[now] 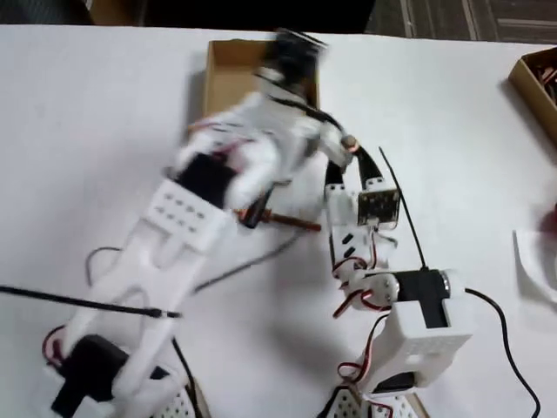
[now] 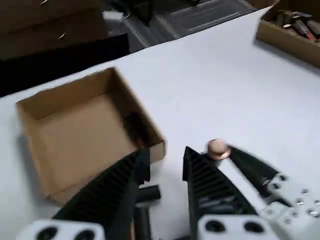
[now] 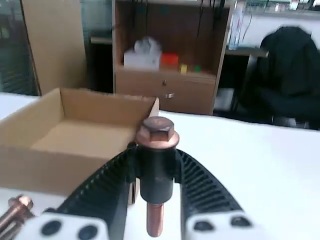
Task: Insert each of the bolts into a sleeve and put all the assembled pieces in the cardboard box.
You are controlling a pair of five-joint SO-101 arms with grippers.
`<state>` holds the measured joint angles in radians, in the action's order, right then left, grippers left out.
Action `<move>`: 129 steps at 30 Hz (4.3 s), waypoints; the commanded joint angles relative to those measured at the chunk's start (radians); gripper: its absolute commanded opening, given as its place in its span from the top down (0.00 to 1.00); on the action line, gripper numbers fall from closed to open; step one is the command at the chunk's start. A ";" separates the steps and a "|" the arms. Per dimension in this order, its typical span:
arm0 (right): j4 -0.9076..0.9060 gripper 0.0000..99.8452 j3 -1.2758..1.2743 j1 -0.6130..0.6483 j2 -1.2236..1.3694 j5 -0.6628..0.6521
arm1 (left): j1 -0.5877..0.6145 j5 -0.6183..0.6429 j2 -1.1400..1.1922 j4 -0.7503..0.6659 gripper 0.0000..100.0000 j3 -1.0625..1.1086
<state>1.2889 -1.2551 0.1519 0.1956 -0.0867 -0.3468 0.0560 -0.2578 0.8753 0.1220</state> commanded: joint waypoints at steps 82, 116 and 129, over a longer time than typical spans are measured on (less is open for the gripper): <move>-2.269 0.98 2.745 0.170 1.056 0.161 | 0.450 -0.107 -0.049 -0.582 0.87 0.814; -2.267 0.98 2.628 0.171 1.066 0.164 | 0.454 -0.107 -0.049 -0.580 0.87 0.814; -2.247 0.82 2.628 0.177 1.066 0.167 | 0.454 -0.107 -0.049 -0.580 0.87 0.814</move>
<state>-0.9866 1.3656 0.3191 1.2820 0.0713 0.1135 -0.0437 -0.2639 0.3122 0.9398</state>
